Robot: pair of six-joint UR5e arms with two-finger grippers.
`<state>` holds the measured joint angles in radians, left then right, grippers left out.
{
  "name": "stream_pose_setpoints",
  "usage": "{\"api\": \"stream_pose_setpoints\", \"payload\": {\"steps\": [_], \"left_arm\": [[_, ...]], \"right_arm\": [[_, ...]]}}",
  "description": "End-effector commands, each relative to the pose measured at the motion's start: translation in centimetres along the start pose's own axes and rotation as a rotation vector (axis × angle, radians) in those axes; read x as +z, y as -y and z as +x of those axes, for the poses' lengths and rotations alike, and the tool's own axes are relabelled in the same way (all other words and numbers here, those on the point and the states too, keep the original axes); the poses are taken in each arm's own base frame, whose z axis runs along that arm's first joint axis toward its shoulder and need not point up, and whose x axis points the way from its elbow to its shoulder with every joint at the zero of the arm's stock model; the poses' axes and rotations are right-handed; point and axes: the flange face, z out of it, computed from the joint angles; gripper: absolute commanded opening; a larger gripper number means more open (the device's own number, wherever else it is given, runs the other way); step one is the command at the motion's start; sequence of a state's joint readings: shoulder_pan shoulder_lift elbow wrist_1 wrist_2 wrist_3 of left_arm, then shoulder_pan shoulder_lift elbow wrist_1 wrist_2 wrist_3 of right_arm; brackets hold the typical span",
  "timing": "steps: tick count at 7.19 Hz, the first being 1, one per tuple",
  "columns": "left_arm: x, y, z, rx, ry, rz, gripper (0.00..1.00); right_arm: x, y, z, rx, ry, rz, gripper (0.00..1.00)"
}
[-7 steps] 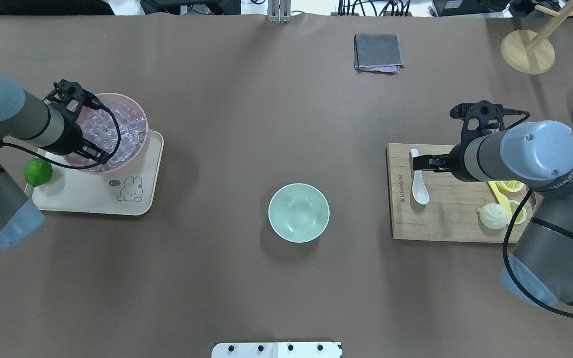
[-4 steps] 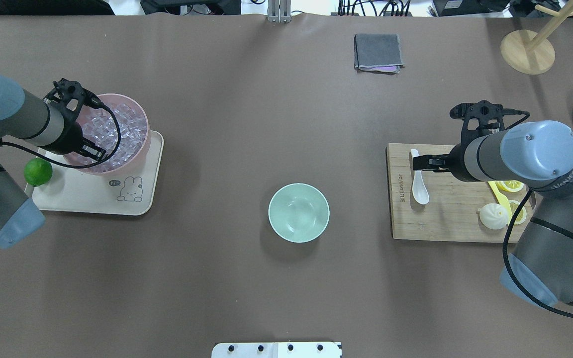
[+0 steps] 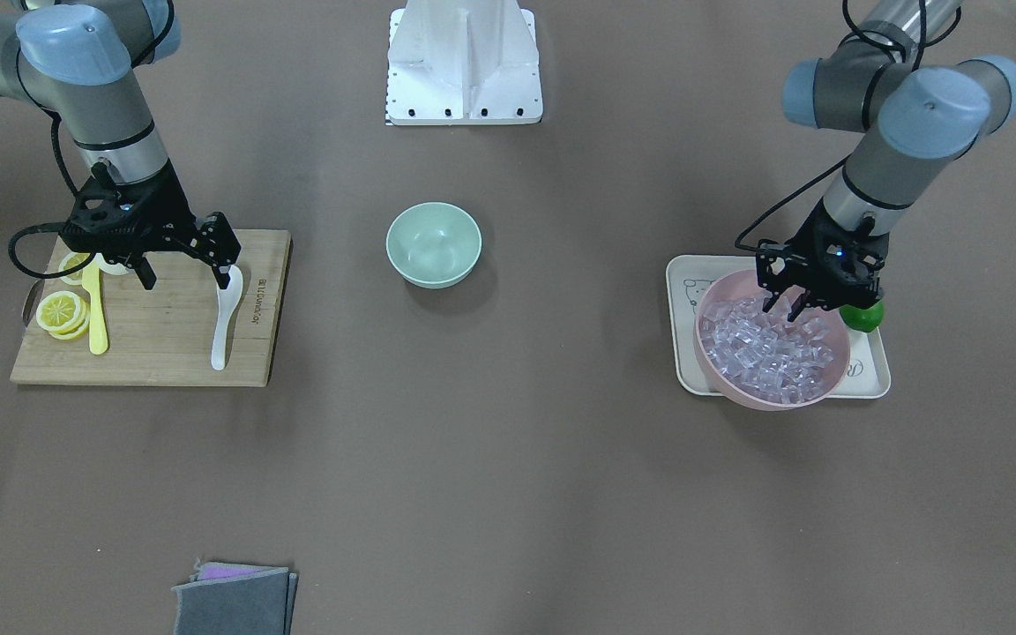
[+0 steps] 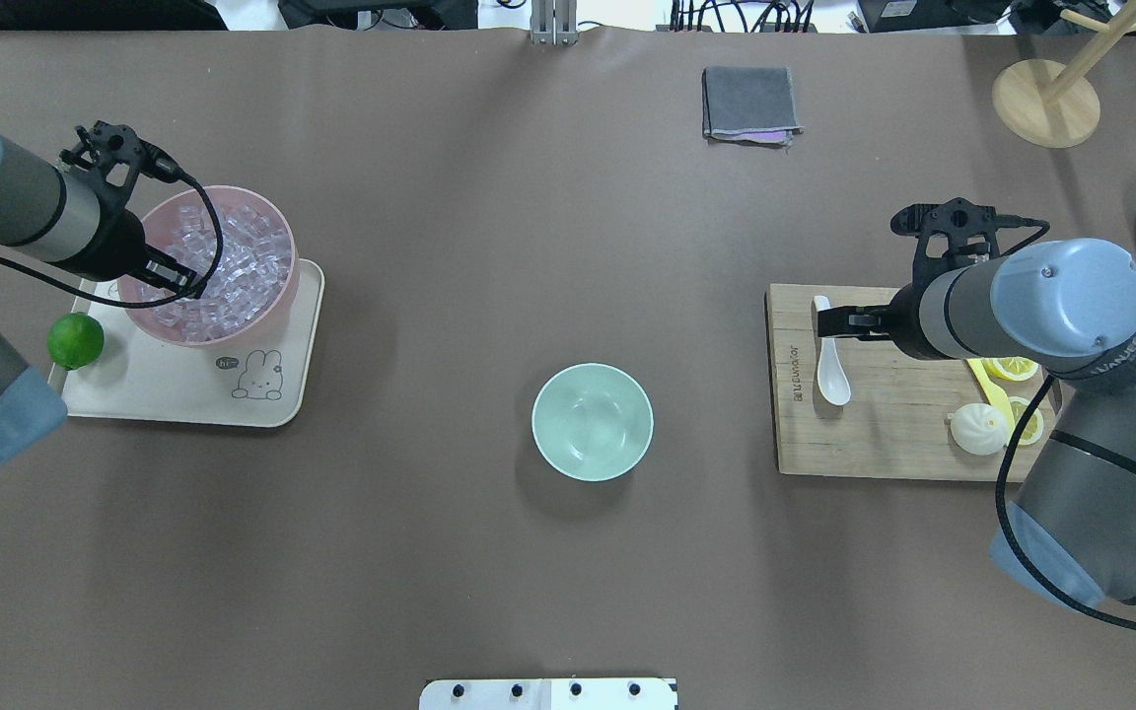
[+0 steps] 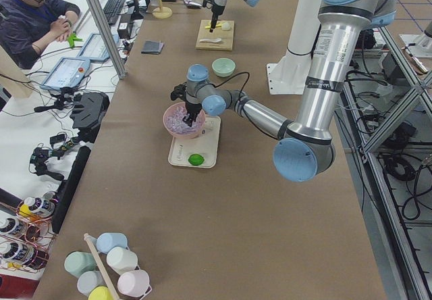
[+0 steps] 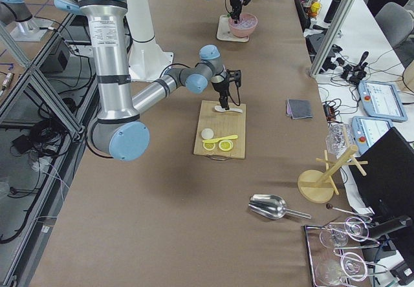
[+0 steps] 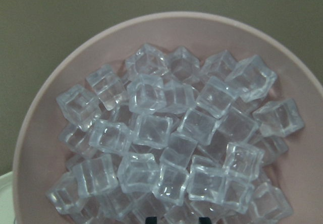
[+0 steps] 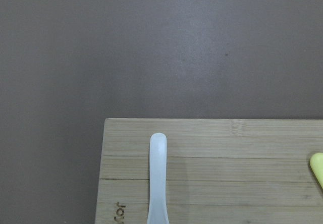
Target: Put spoon and ice into bowl
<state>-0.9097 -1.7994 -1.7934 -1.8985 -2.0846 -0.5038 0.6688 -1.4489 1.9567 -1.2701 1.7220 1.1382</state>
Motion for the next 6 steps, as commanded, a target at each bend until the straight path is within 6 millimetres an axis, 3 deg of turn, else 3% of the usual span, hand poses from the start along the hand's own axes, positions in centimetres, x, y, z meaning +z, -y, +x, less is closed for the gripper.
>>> {"api": "stream_pose_setpoints", "payload": {"steps": [1, 3, 5, 6], "left_arm": [[-4.6, 1.7, 2.3, -0.078, -0.066, 0.054, 0.0], [-7.1, 5.8, 7.8, -0.252, -0.145, 0.116, 0.0], [-5.6, 6.9, 17.2, -0.34, -0.213, 0.113, 0.0], [-3.6, 6.0, 22.2, -0.356, -0.205, 0.135, 0.0]], "right_arm": [[0.3, -0.1, 0.3, -0.005, -0.004, -0.003, 1.0], [0.3, -0.1, 0.3, -0.021, 0.039, 0.012, 1.0], [0.3, -0.1, 0.3, -0.021, 0.041, 0.013, 1.0], [0.3, -0.1, 0.3, -0.017, 0.041, 0.013, 1.0]]}}
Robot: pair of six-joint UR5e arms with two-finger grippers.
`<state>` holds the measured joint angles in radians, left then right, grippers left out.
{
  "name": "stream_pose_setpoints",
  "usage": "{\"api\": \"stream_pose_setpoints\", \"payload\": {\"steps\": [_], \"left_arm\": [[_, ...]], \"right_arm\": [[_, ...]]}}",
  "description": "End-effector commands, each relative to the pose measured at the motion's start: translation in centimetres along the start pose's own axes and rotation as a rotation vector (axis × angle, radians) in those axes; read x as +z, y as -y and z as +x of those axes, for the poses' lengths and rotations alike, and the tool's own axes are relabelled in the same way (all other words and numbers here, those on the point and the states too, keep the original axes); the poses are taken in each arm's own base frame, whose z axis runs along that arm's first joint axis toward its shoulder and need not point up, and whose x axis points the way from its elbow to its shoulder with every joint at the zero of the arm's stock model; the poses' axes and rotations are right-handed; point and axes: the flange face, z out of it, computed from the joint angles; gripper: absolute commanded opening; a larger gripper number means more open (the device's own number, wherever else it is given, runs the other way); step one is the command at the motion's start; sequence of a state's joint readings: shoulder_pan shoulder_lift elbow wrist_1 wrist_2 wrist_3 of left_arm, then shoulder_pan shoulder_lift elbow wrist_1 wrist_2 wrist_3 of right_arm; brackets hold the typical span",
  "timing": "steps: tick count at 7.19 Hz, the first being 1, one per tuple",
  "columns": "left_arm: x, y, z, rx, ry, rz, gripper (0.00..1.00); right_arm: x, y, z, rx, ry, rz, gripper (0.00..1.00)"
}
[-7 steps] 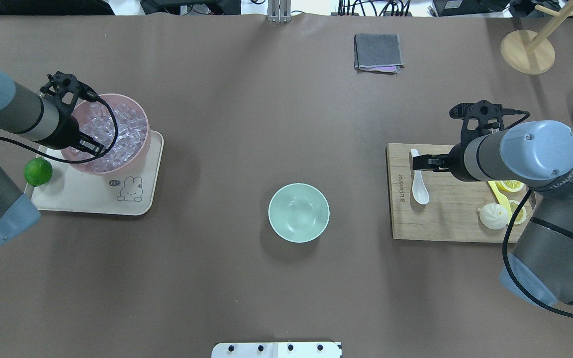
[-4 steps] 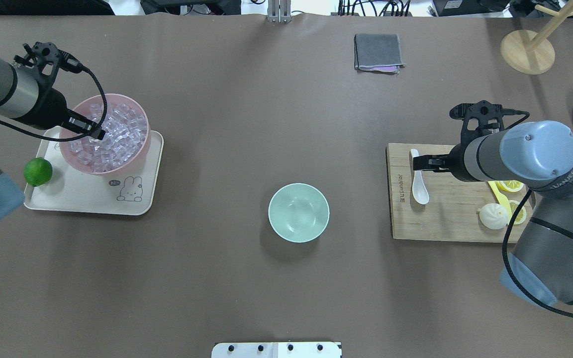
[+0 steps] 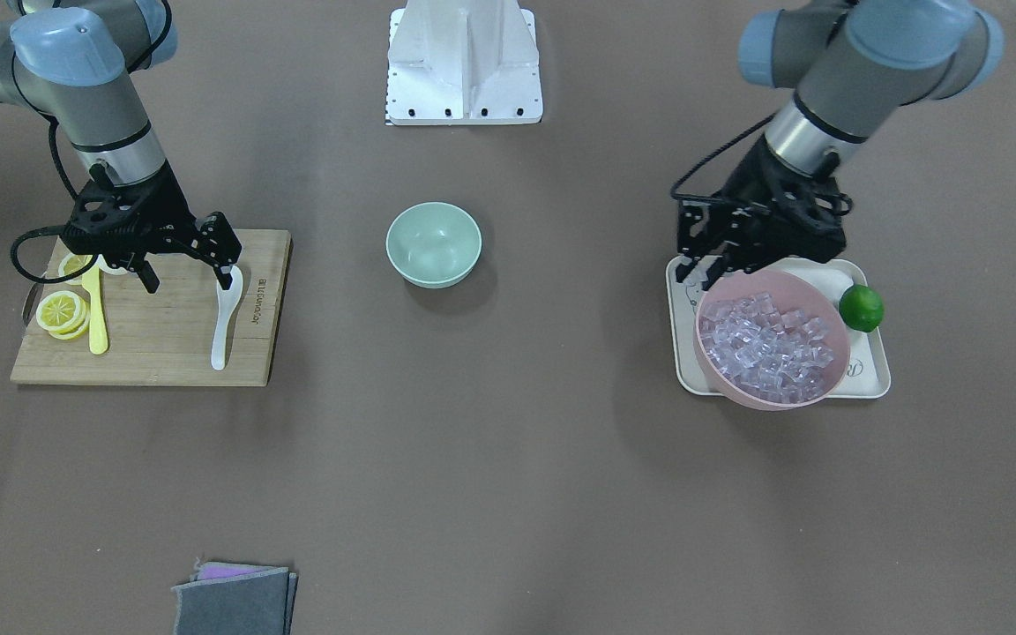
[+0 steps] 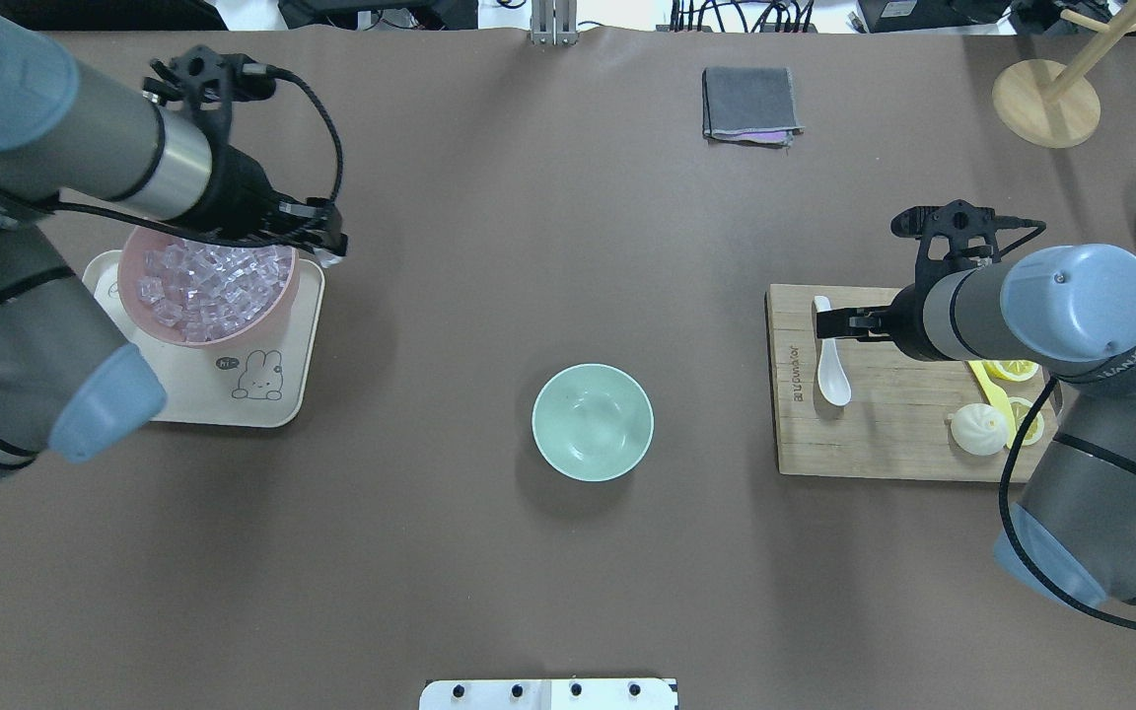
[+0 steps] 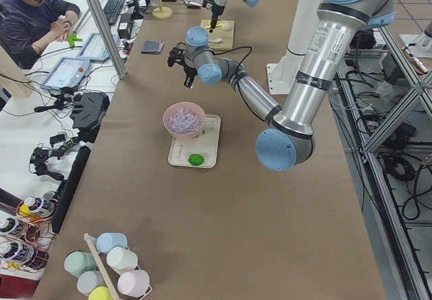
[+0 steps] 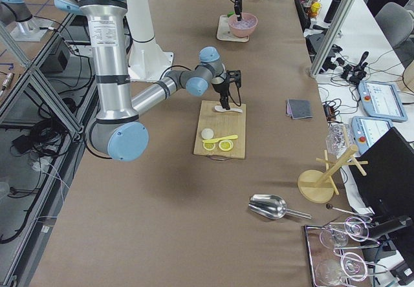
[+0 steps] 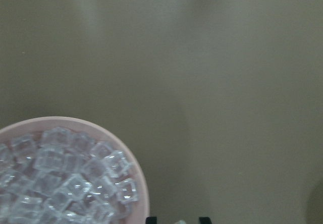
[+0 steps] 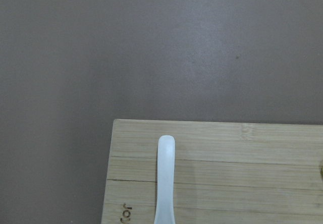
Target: Put spoon and ice into bowl
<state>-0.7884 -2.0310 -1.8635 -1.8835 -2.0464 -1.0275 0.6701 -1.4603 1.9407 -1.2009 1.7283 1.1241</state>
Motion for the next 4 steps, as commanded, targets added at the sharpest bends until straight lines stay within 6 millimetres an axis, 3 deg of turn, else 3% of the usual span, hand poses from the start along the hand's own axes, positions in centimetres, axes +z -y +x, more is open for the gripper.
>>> {"api": "stream_pose_setpoints", "payload": {"steps": [1, 4], "left_arm": [[4.6, -4.9, 7.8, -0.046, 0.0, 0.053, 0.0], [10.6, -12.0, 15.5, -0.076, 0.018, 0.107, 0.0]], "right_arm": [[0.0, 0.0, 0.0, 0.004, 0.001, 0.002, 1.0], [0.0, -0.1, -0.1, 0.012, 0.002, 0.005, 1.0]]}}
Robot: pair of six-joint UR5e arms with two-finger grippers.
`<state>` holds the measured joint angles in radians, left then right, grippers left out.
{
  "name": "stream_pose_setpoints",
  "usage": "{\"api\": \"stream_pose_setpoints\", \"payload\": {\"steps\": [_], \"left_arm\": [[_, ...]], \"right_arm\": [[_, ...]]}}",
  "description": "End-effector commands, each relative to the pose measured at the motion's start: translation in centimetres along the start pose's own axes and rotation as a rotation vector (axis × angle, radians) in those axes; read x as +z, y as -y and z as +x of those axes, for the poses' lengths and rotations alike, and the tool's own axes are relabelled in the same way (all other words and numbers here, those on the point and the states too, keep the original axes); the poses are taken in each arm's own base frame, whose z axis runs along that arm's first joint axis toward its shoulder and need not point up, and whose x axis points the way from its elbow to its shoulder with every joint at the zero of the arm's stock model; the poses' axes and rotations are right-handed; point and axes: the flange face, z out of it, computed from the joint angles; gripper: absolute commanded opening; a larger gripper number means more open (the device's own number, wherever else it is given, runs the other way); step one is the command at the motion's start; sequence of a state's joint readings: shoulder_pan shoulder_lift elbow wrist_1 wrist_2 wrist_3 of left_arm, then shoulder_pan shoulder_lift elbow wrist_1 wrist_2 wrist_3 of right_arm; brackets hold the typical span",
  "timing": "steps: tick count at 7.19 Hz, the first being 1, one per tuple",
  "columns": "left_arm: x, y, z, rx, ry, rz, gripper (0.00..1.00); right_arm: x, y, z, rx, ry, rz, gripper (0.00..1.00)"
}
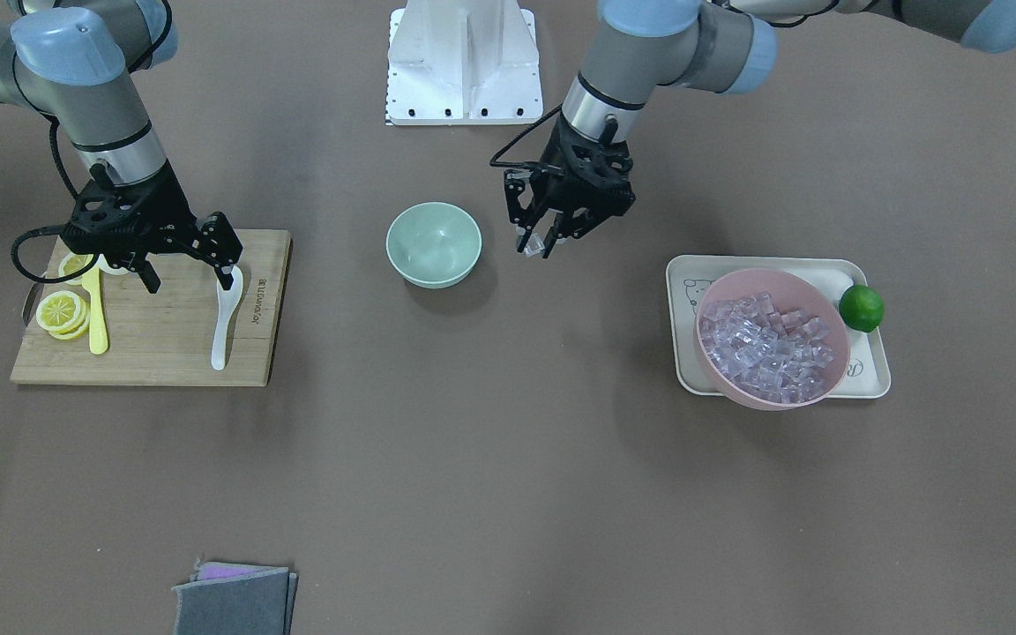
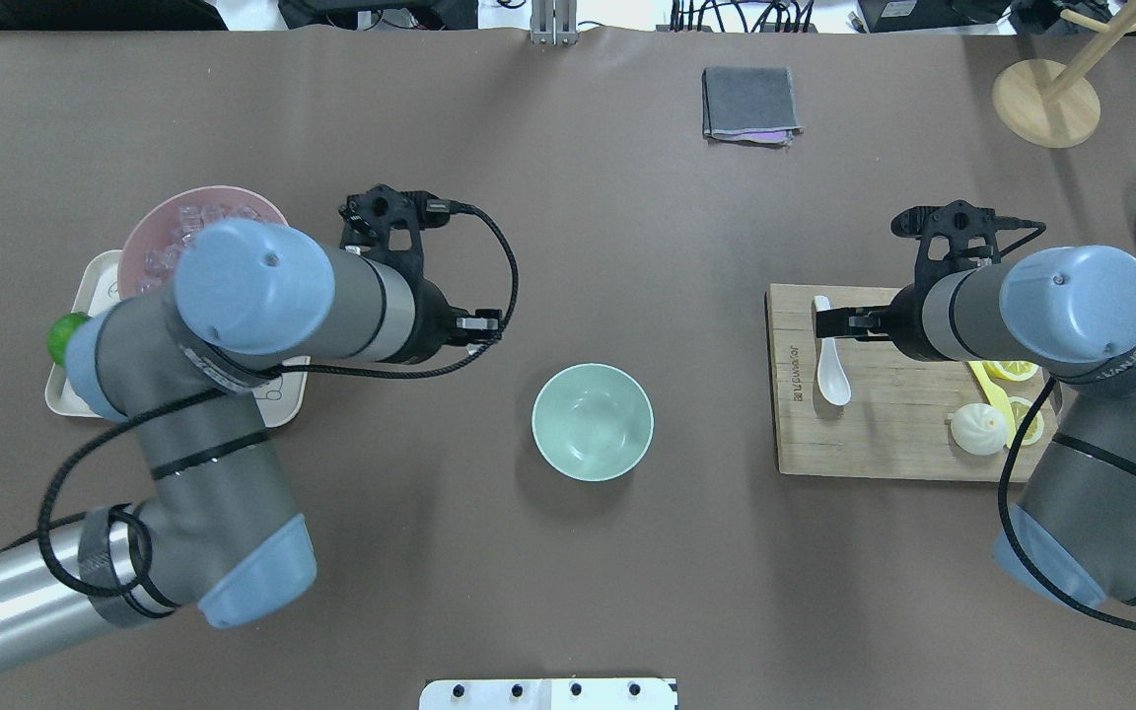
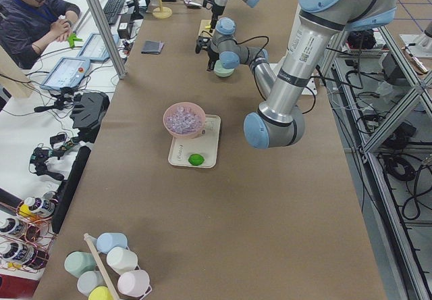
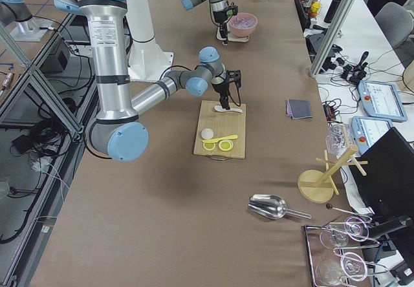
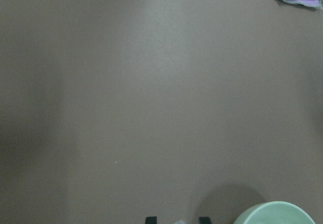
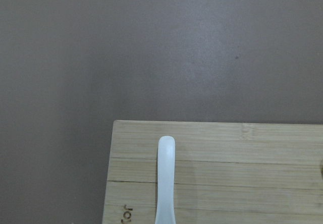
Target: Put spoon and ice into bowl
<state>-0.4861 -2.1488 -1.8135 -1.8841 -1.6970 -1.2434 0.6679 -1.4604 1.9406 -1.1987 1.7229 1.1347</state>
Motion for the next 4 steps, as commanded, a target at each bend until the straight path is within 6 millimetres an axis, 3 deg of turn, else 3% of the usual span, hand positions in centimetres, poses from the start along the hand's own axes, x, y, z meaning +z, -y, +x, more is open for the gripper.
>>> {"api": "stream_pose_setpoints", "payload": {"steps": [1, 2, 4], "left_arm": [[3.0, -5.8, 4.5, -0.011, 0.008, 0.03, 0.0], [3.8, -7.0, 5.1, -0.014, 0.012, 0.03, 0.0], [4.9, -7.0, 6.5, -0.021, 0.0, 0.034, 0.0]], "right_arm": [[0.1, 0.0, -0.1, 0.002, 0.0, 0.0, 1.0], [0.1, 0.0, -0.2, 0.002, 0.0, 0.002, 1.0], [0.6, 0.1, -0.4, 0.0, -0.003, -0.001, 1.0]]}}
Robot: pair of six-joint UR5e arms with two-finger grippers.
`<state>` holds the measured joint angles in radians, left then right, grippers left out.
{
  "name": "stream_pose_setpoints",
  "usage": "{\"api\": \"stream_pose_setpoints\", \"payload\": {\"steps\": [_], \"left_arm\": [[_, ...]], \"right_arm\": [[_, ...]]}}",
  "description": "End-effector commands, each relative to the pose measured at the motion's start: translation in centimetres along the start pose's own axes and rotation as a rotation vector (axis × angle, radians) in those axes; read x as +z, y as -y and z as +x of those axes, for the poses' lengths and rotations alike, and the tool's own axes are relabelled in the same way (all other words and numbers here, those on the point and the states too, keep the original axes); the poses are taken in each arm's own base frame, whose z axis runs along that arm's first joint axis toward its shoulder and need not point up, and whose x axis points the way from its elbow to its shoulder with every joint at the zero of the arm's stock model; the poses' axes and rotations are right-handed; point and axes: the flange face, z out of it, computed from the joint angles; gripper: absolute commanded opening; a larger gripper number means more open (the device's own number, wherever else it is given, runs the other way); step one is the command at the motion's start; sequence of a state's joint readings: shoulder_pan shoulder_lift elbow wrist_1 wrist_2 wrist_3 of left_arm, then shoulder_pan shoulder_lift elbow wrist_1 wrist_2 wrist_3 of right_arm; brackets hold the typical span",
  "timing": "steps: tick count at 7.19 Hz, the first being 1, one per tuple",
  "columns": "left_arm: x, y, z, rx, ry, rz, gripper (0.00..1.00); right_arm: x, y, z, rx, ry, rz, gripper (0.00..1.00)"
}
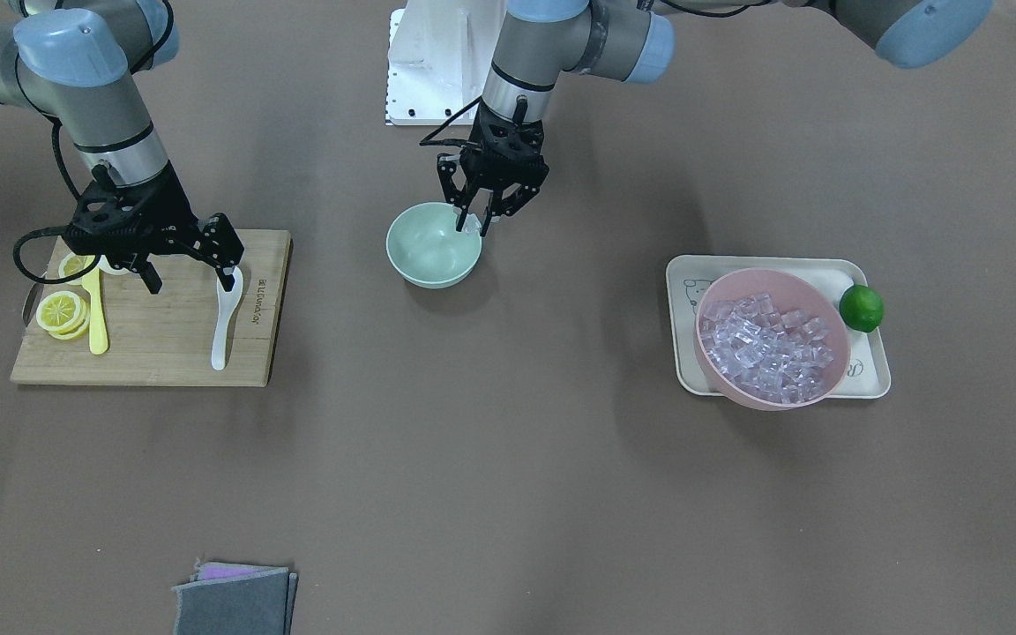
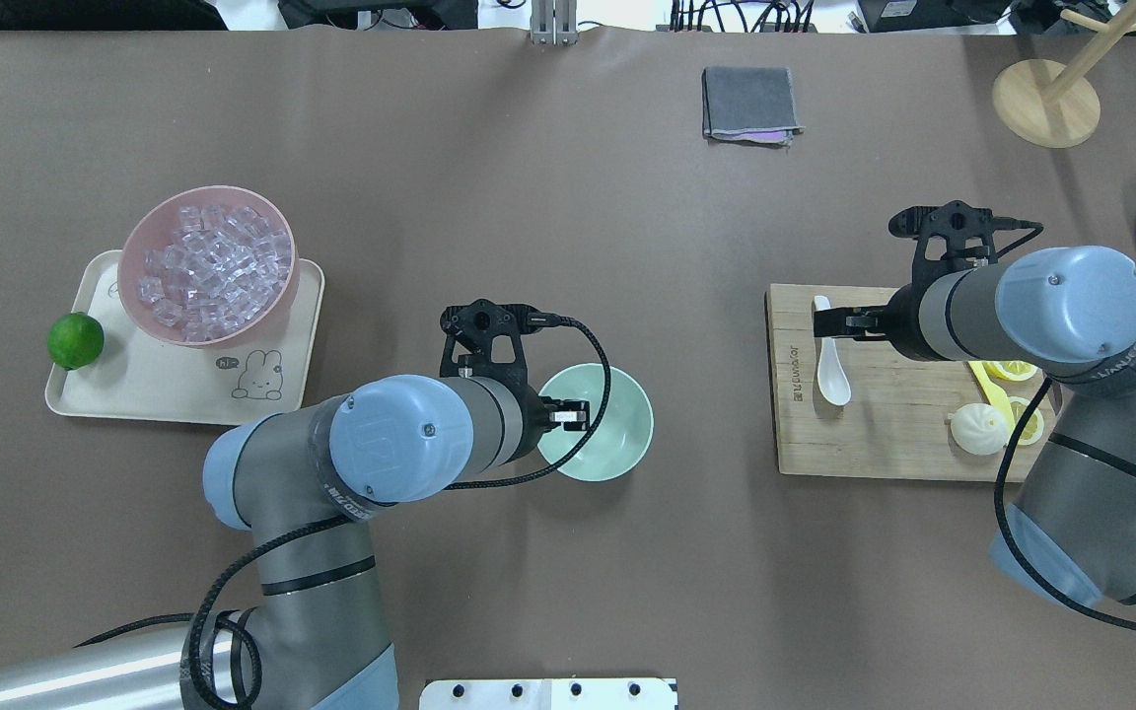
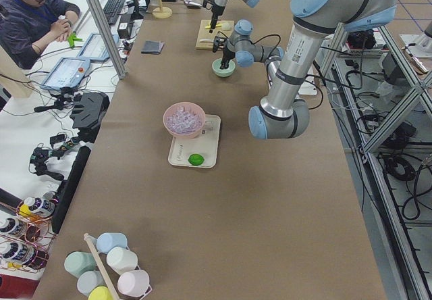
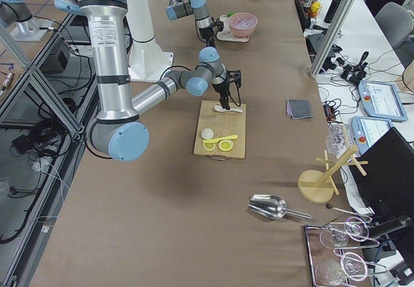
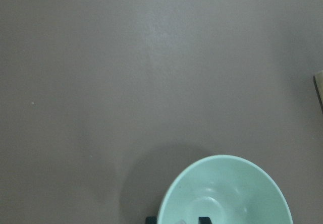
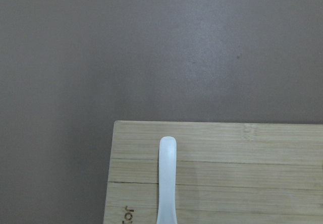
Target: Put spoon and ice into bowl
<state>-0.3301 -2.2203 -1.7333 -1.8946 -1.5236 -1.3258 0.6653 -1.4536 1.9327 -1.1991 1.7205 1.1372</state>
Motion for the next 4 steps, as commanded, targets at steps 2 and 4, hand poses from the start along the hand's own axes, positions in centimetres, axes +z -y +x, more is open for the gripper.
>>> {"api": "stream_pose_setpoints", "payload": {"steps": [2, 4], "left_arm": [[1.75, 0.07, 1.32, -0.006, -0.029, 0.038, 0.0], [1.42, 0.04, 1.57, -0.014, -0.073, 0.047, 0.5]], "right_arm": [[0.54, 0.1, -0.18, -0.002, -0.004, -0.004, 1.0], [1.06, 0.14, -0.27, -0.005, -0.01, -0.007, 1.0]]}}
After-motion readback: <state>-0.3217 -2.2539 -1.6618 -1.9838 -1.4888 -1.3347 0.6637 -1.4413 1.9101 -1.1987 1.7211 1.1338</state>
